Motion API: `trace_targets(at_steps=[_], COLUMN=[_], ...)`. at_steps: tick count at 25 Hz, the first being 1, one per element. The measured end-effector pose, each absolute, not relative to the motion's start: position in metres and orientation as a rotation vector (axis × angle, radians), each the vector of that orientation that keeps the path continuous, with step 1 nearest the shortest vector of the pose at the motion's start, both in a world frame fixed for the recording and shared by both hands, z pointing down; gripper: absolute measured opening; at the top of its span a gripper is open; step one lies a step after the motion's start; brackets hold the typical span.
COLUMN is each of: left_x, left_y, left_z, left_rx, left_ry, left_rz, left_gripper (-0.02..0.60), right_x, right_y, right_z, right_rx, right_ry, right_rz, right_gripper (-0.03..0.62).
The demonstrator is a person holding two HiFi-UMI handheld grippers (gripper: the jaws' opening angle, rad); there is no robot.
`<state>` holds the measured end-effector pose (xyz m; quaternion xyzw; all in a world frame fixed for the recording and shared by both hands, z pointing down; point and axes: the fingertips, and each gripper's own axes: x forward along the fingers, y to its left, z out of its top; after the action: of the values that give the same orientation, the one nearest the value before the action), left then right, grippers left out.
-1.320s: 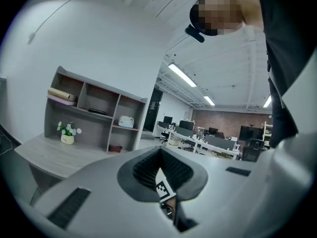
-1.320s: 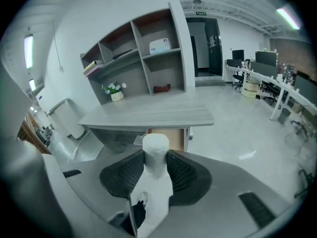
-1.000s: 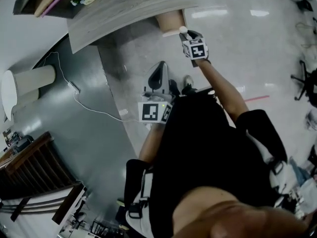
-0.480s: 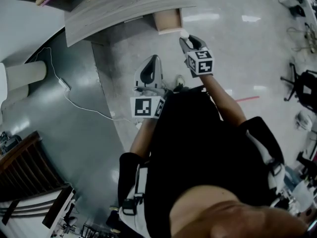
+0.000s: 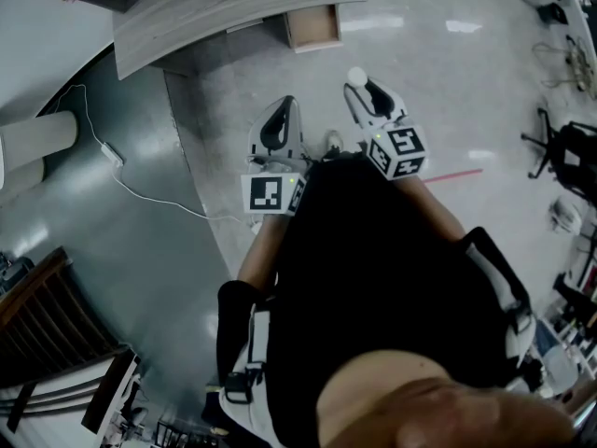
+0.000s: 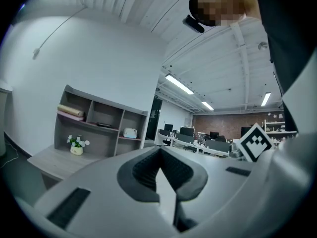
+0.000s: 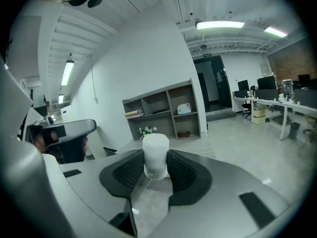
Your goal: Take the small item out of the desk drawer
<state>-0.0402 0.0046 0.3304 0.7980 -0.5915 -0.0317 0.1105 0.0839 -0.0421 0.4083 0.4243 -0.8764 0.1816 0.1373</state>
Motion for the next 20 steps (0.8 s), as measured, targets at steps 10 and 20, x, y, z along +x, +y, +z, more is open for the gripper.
trace_targets(at_steps=[10,20], left_x=[-0.041,-0.049], left_y=[0.005,0.007], left_z=[0.339,0.340], left_rx=[2.371,2.375], left_ry=[-1.693,-1.685], left_rz=[-0.077,-0.082], left_gripper=[-0.003,-0.003], right_x=[0.084,0.076], right_y=[-0.019,-0.015], right_z=[0.397,0.395], right_rx=[1.223,1.229], right_ry=[-2.555,-2.557], right_rz=[0.495,0.519], right_gripper=[0.144,0.144])
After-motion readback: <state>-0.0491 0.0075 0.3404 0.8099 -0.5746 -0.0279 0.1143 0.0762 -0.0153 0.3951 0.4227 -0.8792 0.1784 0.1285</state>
